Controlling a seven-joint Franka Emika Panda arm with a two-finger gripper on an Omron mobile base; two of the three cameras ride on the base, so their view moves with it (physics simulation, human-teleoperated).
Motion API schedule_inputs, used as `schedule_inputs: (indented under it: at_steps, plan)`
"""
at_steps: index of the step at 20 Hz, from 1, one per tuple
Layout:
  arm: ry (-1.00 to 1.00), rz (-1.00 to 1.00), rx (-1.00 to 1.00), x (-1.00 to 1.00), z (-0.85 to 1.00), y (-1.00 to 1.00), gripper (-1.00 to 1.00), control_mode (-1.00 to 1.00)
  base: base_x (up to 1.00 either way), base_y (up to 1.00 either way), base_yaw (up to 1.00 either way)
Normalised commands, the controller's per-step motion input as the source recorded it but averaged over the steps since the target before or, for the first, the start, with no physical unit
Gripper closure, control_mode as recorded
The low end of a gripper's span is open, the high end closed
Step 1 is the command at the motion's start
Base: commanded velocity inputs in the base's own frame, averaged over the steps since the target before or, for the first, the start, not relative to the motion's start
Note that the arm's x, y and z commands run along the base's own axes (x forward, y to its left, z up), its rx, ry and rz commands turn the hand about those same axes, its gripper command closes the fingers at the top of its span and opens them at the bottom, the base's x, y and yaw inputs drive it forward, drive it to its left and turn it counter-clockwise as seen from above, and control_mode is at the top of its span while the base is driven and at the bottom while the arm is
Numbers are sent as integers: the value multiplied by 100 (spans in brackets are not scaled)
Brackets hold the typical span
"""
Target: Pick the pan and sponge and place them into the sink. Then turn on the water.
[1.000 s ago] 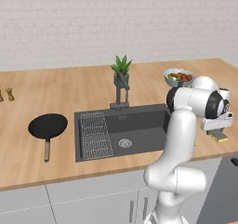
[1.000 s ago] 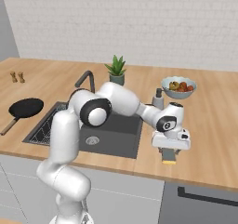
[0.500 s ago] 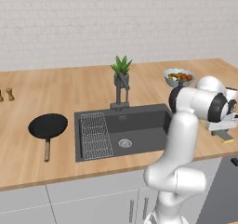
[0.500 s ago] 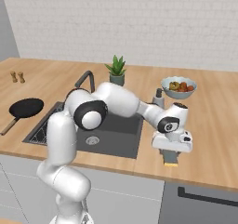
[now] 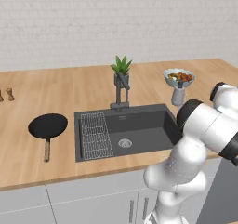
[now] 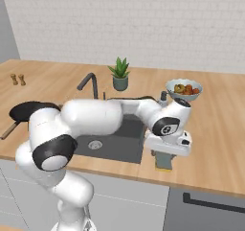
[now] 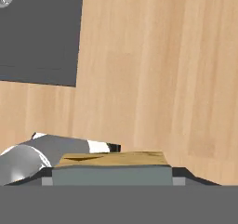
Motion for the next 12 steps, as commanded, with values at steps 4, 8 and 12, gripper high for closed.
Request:
schedule_inputs:
  at_steps: [4, 8, 12]
  plan:
    - [-12, 0, 0, -29, 49, 100, 100, -100, 0, 0, 0]
    - [-8, 4, -1, -28, 80, 96, 100, -100, 0, 0, 0]
    - [-5, 9, -6, -2, 87, 86, 100, -100, 0, 0, 0]
